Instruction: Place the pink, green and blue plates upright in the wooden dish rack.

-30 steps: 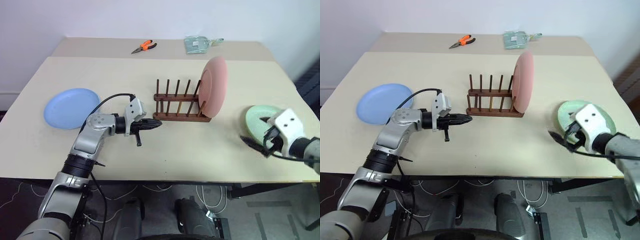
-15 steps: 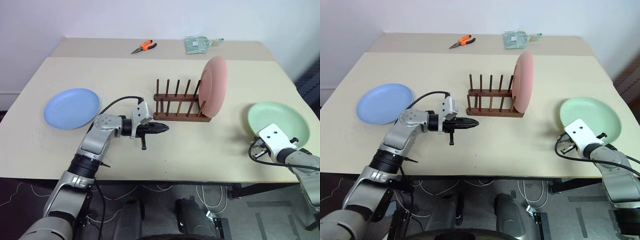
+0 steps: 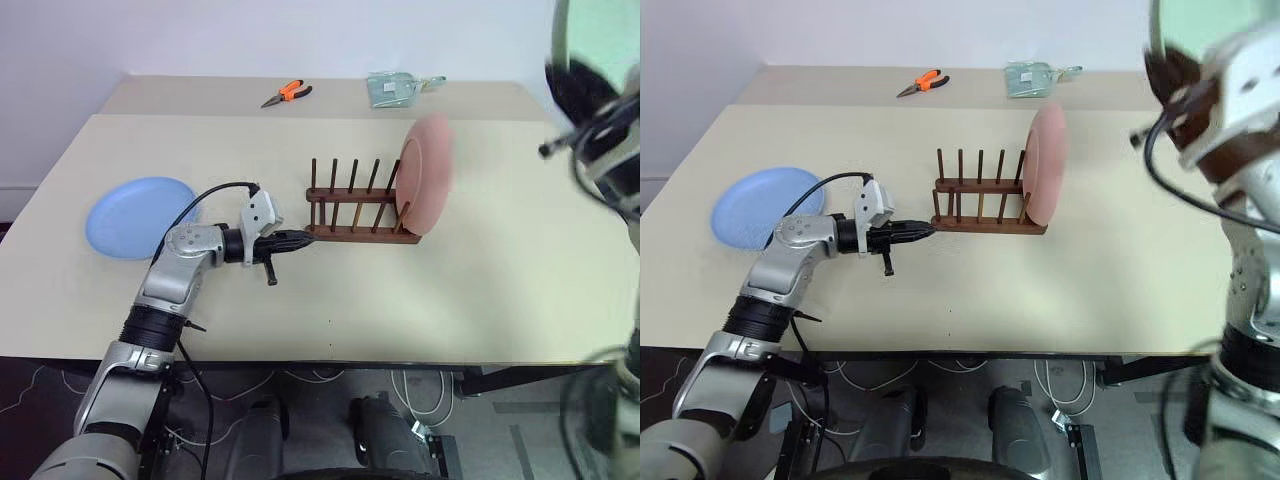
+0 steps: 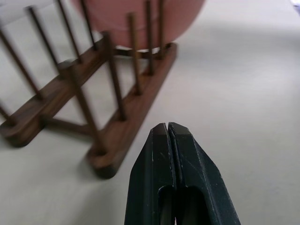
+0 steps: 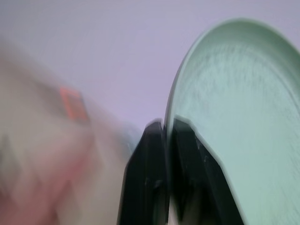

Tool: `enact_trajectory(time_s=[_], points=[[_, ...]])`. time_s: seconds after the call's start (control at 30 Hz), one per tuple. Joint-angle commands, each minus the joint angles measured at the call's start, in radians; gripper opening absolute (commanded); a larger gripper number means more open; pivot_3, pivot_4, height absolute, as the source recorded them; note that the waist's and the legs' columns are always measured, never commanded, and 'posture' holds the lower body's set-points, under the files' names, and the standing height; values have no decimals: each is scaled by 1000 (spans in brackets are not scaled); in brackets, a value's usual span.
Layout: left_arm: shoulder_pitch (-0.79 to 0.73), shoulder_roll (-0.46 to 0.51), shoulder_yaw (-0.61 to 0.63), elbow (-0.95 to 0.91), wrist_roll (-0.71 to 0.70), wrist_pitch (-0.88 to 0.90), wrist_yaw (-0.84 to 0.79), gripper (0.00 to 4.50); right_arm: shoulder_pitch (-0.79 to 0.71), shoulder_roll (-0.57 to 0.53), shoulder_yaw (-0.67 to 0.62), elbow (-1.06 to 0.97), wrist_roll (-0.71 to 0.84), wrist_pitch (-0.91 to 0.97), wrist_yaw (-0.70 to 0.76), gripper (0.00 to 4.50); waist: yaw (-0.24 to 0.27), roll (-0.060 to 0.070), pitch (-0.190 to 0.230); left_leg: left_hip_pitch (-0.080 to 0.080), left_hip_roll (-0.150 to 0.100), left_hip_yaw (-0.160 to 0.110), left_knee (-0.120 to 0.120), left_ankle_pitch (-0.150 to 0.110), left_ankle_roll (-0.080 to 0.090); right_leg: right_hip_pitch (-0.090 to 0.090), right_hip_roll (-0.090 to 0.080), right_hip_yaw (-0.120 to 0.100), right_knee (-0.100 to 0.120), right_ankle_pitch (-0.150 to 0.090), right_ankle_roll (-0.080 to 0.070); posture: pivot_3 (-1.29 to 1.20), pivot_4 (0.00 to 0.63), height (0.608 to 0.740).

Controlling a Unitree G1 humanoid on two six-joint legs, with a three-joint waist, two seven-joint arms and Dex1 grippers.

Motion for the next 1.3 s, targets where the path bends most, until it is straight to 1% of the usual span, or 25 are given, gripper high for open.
enact_trajectory(time_s=[0.03,0.07,0.13,0.2,0.3,0.43,0.53,0.73,0.87,0.97,1.03,1.17,1.2,1.27,1.3], points=[[-15,18,30,1,-5,-22,3,0,-64,128,-62,-86,476,124,-126,17,5,-2,0,0,0,-1,0,0,0,1,0,-1,0,0,0,0,150,726],[-14,19,31,0,-8,-20,3,0,-60,150,-56,-97,578,142,-152,17,7,-2,0,-1,0,-1,0,0,0,1,-1,-2,0,0,0,0,150,726],[-8,23,32,-7,-10,-17,1,0,-32,203,-1,-126,741,152,-201,17,10,-2,0,-2,-1,-1,0,0,0,1,-3,-2,-1,0,0,0,150,726],[-1,26,34,-18,-13,-13,3,0,-6,279,55,-119,823,139,-279,17,4,-2,0,-2,-1,0,0,0,0,1,-4,-2,-1,0,-1,0,150,726],[10,28,31,-40,-15,-2,9,0,22,370,109,-31,792,114,-383,17,-2,-2,0,-1,-1,0,0,0,0,1,-2,-2,0,-1,-3,0,150,726],[22,28,31,-69,-18,16,18,0,37,431,161,28,785,99,-407,17,-2,-2,0,-1,0,0,0,0,0,0,-2,-1,0,-1,-4,0,150,726],[28,30,32,-82,-18,25,22,0,40,436,188,51,759,97,-402,17,-2,-1,0,-1,0,0,0,0,0,-1,-1,-1,1,0,-1,0,150,726],[34,30,31,-104,-19,40,27,0,32,427,189,133,750,104,-403,17,-2,-1,0,-1,0,0,0,0,0,-1,-1,-1,1,0,-1,0,150,726],[31,27,28,-106,-18,44,26,0,-1,425,165,252,737,102,-399,17,-3,-1,0,-1,0,0,0,0,0,-1,-1,-1,1,0,-1,0,150,726],[32,27,28,-111,-19,47,24,0,-20,416,162,292,715,100,-379,985,-2,-1,0,-1,0,0,-1,0,0,-1,-1,-1,1,-1,-3,0,150,726],[34,28,30,-114,-20,50,23,0,-30,399,170,295,672,95,-359,2005,-2,-1,0,-1,0,0,-1,0,0,-2,-1,-1,1,-1,-2,0,150,726],[38,34,46,-124,-37,74,25,0,-49,328,218,265,528,73,-293,4134,-2,-1,0,-1,0,1,-1,0,0,-2,-1,-1,0,0,-2,0,150,726],[38,35,53,-125,-44,84,29,250,-50,301,241,249,476,62,-268,4485,-2,-1,0,-1,0,1,-1,0,0,-2,-1,-1,0,-1,-2,0,150,726],[40,48,69,-137,-61,101,26,861,-62,232,273,206,389,44,-214,4500,-2,-1,1,-1,0,1,-1,0,0,-2,-1,-1,0,-1,-3,0,150,726],[43,57,87,-147,-74,113,30,1314,-74,203,276,185,370,46,-195,4500,-2,-1,1,-1,0,1,-1,0,0,-2,-1,-1,0,-1,-3,0,150,726]])
